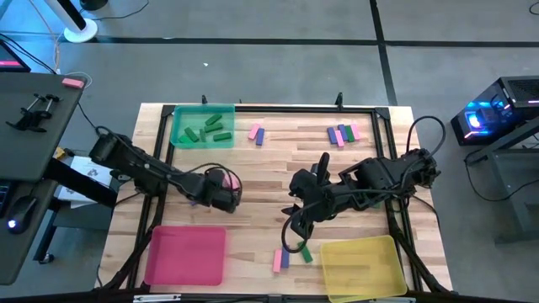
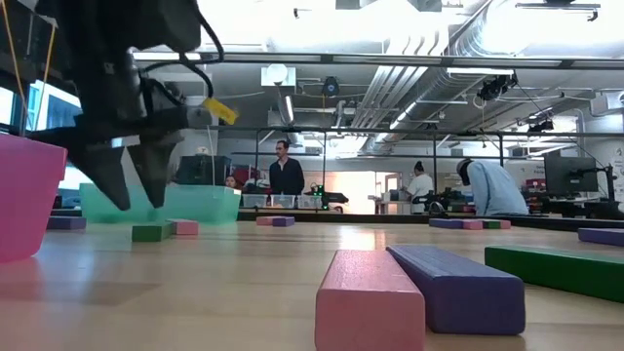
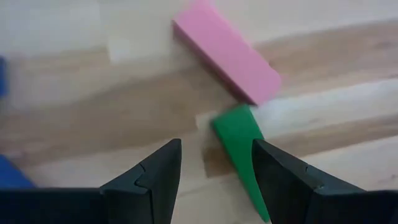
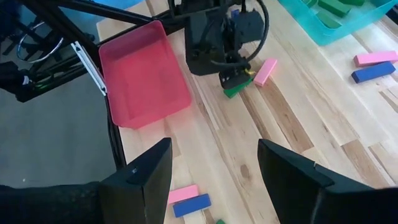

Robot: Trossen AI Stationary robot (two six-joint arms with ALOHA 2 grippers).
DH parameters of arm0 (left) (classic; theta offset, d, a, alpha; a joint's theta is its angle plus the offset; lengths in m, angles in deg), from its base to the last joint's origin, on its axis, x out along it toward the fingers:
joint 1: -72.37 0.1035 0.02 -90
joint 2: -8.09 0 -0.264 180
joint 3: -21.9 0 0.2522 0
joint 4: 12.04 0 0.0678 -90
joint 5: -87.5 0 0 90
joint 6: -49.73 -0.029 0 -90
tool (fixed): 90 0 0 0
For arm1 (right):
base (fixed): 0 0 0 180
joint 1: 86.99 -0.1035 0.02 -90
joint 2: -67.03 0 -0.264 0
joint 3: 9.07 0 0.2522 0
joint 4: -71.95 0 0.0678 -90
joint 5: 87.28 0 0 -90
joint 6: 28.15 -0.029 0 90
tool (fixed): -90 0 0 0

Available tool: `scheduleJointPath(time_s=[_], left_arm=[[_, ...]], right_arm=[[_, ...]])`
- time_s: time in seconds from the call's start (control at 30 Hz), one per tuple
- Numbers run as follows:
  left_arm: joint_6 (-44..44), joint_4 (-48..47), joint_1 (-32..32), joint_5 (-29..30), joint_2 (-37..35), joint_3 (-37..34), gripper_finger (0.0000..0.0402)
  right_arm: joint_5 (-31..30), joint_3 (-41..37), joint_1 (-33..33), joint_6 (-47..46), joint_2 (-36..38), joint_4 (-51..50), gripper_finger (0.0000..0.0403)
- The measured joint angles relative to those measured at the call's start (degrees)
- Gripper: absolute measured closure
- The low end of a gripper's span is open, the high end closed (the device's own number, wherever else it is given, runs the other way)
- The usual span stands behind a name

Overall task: Sort blocks
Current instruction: Put the green block into the blue bin

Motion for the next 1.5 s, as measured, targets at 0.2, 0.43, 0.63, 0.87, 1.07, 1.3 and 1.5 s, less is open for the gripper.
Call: scheduleJointPath(time_s=[0.2, 0.43, 0.63, 0.87, 1.07, 1.3, 1.5], left_arm=[[1.8, 4.7, -1.5, -0.1, 2.3, 0.1, 0.0218], [1.5, 8.7, -1.5, -1.7, 6.8, 0.3, 0.0218], [0.8, 9.0, -1.5, -2.0, 8.9, 0.3, 0.0218], [-5.3, 8.2, -1.9, -4.1, 8.9, 0.2, 0.0259], [-12.4, 7.3, -3.2, -4.4, 7.9, 1.3, 0.0376], [-22.8, 2.4, -2.3, -2.3, -6.1, 2.1, 0.0375], [-27.3, -4.3, 7.5, 7.2, -26.3, 2.1, 0.0375]], right_arm=[[0.0, 0.0, 0.1, 0.3, 0.0, 0.0, 0.0192], [0.0, 0.0, 0.1, 0.4, 0.0, 0.1, 0.0192], [0.0, 0.0, 0.1, 0.3, 0.0, 0.1, 0.0192], [0.0, 0.0, 0.1, 0.8, 0.0, 0.1, 0.0192], [0.0, 0.0, 0.1, 1.5, 0.0, 0.0, 0.0192], [-1.7, 0.0, 0.1, 1.6, 0.0, 1.5, 0.0192], [-5.4, 0.0, 0.9, 2.5, 0.0, 6.4, 0.0192]])
